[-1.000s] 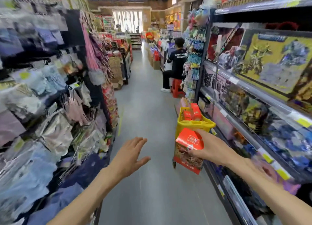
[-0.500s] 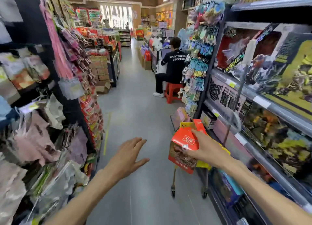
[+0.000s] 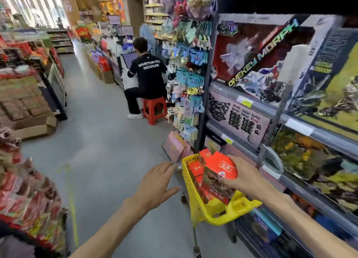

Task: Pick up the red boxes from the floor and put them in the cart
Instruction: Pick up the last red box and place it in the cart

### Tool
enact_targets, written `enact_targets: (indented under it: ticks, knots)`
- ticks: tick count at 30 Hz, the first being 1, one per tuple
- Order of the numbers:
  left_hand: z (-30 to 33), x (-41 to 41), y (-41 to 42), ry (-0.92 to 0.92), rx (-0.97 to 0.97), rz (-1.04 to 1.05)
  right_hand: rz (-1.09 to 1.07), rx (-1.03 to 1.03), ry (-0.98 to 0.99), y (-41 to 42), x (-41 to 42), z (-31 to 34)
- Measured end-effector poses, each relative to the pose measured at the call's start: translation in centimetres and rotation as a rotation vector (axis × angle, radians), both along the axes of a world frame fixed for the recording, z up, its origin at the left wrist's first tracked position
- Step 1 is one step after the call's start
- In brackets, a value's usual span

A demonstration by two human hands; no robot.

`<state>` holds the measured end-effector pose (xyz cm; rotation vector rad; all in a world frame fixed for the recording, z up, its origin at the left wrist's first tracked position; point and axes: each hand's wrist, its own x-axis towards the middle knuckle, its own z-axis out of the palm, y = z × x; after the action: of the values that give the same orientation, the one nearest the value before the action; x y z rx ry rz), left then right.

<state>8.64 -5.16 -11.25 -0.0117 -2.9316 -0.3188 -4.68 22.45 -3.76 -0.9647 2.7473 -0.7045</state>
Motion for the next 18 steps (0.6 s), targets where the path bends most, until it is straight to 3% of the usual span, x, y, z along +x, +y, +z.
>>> enact_targets:
  ticks: [18]
  knots:
    - [-6.1,-32.9,-11.7,-0.148,0.151,-0.471,-0.506,0.008,-0.079,-8.9,-20.8,-10.1]
